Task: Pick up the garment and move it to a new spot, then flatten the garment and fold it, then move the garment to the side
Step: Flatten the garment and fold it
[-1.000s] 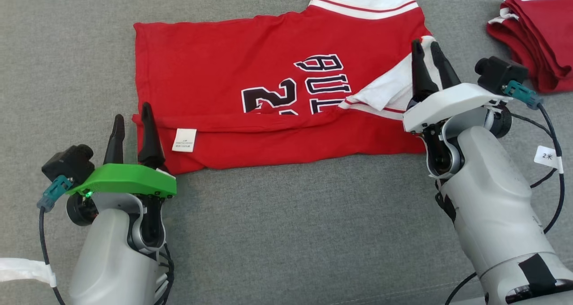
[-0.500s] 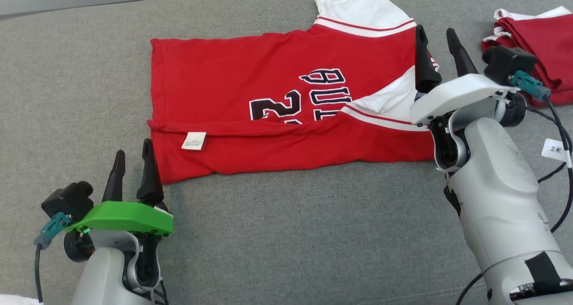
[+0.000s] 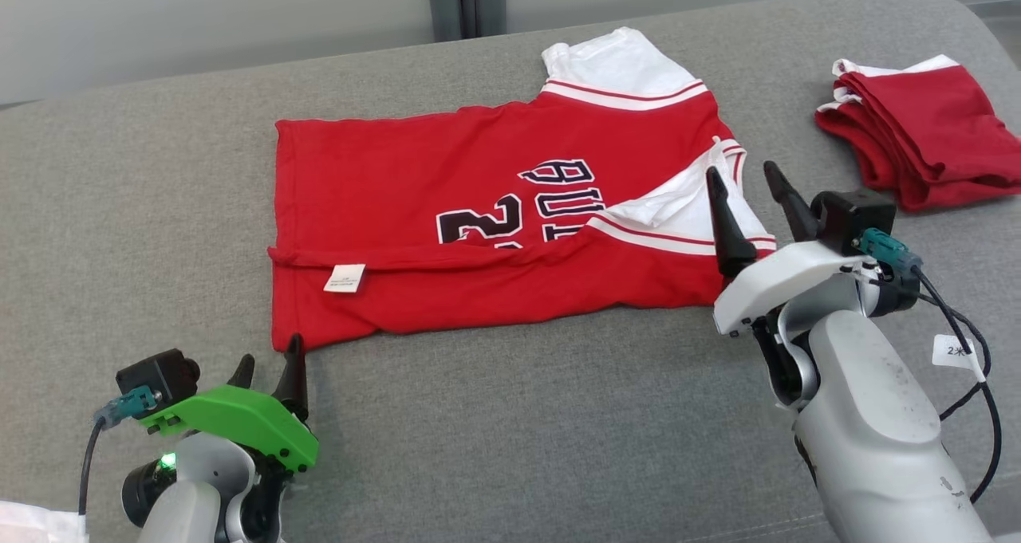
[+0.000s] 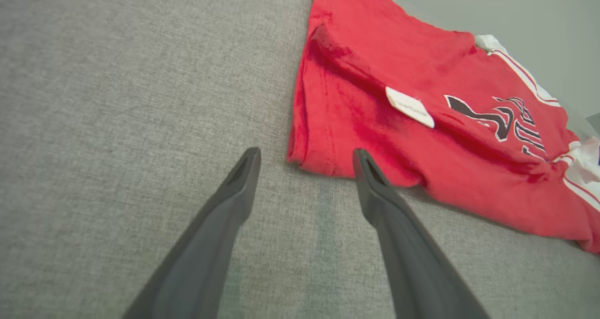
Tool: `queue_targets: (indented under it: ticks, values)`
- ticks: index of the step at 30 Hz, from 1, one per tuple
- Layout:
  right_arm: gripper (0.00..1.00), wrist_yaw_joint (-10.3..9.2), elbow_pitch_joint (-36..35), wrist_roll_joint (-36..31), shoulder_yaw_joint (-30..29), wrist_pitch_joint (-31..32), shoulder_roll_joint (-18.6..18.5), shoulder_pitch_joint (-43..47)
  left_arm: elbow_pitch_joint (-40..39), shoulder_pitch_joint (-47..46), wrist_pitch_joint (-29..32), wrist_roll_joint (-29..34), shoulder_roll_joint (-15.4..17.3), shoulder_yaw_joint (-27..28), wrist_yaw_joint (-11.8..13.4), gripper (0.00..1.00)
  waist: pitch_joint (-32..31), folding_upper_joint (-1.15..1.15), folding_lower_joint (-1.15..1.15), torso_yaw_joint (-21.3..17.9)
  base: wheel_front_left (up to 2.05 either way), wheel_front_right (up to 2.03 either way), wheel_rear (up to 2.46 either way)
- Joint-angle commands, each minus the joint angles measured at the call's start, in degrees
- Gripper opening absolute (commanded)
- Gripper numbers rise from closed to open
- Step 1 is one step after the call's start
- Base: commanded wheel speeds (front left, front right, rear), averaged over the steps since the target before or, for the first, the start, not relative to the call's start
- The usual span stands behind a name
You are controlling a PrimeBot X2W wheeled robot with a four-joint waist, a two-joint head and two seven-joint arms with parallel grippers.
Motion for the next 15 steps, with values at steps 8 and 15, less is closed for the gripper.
queue_targets:
  ticks: [8,15]
  values:
    - [1.00,-0.02,-7.42,-2.66,-0.58,7.43,-0.90,6.53,2.61,-2.59,3.65,-3.07,-0.11,1.81,1.96,0.81,1.76,0.00,0.00,-3.14,0.00,0.00,0.00]
    - [1.00,-0.02,-6.94,-3.24,-2.74,13.14,-0.49,10.05,3.79,-3.91,1.87,-4.24,-0.88,2.13,0.66,0.00,2.78,0.00,0.00,-3.22,0.00,0.00,0.00]
